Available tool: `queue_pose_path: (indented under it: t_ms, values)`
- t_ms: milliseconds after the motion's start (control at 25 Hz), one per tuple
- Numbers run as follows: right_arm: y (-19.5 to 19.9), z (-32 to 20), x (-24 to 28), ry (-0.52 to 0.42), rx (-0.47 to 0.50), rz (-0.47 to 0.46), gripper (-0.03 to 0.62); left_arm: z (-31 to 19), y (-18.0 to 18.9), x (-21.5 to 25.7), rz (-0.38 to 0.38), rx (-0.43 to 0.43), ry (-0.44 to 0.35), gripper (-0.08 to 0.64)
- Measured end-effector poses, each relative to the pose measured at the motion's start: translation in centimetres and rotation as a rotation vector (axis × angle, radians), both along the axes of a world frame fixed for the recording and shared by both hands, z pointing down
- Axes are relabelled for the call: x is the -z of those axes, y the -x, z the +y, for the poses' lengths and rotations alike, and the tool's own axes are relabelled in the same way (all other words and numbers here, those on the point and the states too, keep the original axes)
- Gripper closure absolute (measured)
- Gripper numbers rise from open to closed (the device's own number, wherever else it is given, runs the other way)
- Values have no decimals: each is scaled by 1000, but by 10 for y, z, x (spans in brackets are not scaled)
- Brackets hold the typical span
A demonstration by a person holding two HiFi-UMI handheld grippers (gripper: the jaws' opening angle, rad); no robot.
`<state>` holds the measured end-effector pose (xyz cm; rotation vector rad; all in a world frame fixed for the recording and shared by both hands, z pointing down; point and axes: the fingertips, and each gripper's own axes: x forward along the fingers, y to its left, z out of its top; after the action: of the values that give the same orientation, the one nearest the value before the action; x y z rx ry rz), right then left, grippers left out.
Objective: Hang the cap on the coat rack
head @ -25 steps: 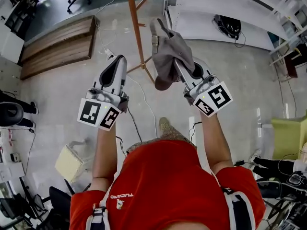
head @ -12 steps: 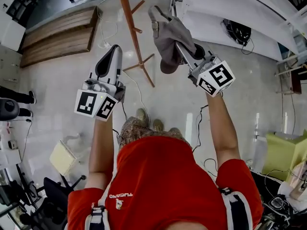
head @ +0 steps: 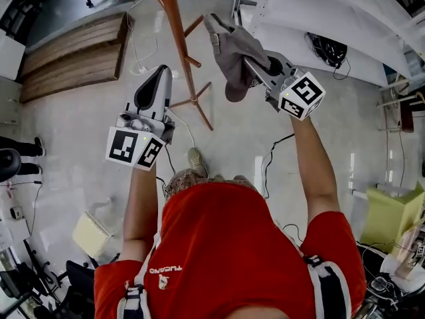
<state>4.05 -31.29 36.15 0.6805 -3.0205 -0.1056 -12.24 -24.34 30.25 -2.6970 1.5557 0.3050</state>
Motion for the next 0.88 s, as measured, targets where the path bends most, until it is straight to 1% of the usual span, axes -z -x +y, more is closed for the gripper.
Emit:
queue_pose_path:
  t_ms: [200,320,400,560,720,880]
  values:
    - [16,-49,-18,39,21,49,561,-47,21,-6,7,-47,22,552]
    - [20,-74,-31,75,17,68,561,-70,22,-11,5,-78,38,552]
    - [21,-86,-40,101,28,72,561,-83,20,-14,1,-82,44,552]
    - [21,-100,-61,151,98,91,561,-99,15,-19,-12,-57,55,552]
    - [25,-116,-77,198,189,99,561,-113,16,-24,-18,3,67,552]
    - [35,-126,-96,213,274,153,561,-118,15,-28,-18,60,82,552]
